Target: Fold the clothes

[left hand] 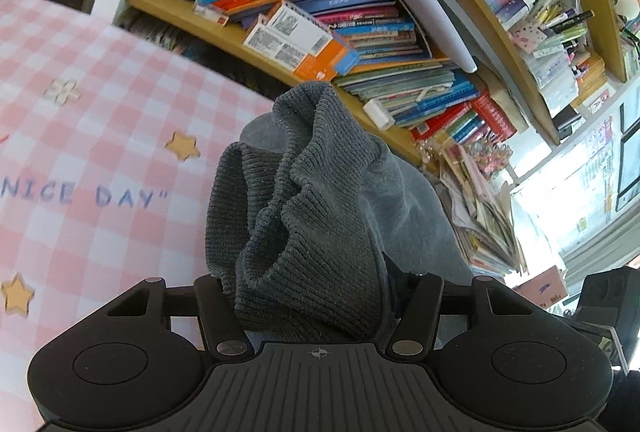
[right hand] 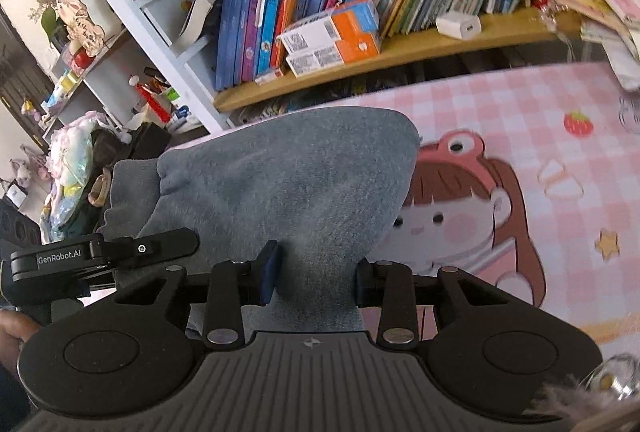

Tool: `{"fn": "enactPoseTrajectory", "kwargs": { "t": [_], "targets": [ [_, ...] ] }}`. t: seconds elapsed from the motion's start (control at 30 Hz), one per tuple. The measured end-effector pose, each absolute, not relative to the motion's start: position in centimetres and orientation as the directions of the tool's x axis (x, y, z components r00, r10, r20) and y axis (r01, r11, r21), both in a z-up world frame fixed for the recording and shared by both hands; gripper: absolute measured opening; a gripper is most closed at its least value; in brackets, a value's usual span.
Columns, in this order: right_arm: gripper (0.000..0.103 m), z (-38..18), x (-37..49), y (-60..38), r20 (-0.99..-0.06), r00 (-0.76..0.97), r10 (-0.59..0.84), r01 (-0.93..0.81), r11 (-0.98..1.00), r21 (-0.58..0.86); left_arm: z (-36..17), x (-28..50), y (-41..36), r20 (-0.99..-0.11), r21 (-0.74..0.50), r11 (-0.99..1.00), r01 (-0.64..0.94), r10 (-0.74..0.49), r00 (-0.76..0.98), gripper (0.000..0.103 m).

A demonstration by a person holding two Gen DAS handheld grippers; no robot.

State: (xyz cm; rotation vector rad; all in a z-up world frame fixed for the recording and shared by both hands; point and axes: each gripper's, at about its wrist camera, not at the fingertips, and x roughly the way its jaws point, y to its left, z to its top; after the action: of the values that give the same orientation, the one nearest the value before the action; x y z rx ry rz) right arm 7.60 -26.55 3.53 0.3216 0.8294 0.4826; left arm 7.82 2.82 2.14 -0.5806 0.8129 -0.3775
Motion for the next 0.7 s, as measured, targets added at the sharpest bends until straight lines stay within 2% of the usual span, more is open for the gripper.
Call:
{"fn": "enactPoseTrajectory", "kwargs": {
  "t": [0.7],
  "targets": [
    [0.033,2.0,19.5,-26.1,-0.624,0.604,0.495,-0.297,0.867,0.4,0.6,19.1,2.6,-0.555,-0.614,0.782,0.107,-0.524,0.645,0.057]
  ]
}}
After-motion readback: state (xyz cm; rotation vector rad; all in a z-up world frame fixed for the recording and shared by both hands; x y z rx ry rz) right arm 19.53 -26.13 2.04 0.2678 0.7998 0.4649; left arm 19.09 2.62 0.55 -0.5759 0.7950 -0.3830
